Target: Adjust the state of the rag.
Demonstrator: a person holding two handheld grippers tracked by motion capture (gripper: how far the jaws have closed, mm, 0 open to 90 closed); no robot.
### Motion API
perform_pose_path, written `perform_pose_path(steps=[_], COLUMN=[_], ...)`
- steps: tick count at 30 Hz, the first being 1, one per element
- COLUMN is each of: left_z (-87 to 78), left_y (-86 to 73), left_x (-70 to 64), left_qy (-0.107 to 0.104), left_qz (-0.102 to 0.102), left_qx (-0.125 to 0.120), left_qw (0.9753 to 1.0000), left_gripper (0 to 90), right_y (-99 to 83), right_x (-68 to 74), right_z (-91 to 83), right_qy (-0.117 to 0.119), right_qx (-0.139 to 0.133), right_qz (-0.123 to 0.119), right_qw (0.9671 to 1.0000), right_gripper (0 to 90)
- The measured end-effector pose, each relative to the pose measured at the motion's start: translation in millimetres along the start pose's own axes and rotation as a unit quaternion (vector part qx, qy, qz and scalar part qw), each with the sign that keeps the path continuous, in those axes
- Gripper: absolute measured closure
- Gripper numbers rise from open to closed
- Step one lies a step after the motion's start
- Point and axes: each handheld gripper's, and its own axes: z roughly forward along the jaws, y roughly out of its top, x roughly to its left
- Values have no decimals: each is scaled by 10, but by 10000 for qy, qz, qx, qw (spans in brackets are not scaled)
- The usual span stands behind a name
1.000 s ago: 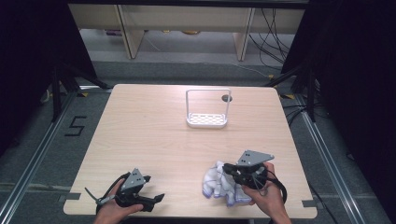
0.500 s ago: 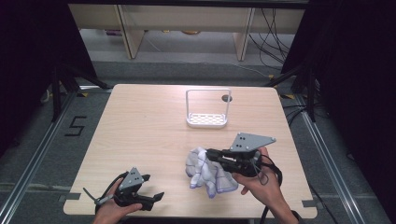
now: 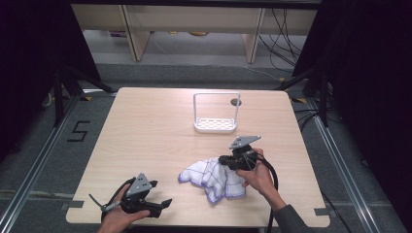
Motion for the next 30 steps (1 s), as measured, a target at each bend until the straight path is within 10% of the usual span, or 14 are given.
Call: perform_pose_path(steps=[6,10,15,23,30], left_z=[70,81,79,80,78], left_y=[-2,3,18,32,43], left_x=[-16,-29,-17,9,39], left_qy=[17,-3,32,104,100], left_qz=[-25,-26,-12,-13,-26], left_qx=[31,7,37,37,38], left_qw=[10000,10000,10000,9999,9999], left_gripper=[165,176,175,176,176], right_y=[0,33,-26,-209,-351], right_x=[-117,15,395,785,909], right_z=[17,-214,-582,-376,-105], right_qy=[-315,-632,-298,128,-34], right_qx=[76,-39,-298,72,508], right_qz=[142,-69,-203,-353,-556], right_qw=[9994,9980,9989,9993,9972], right_gripper=[654,604,582,537,501])
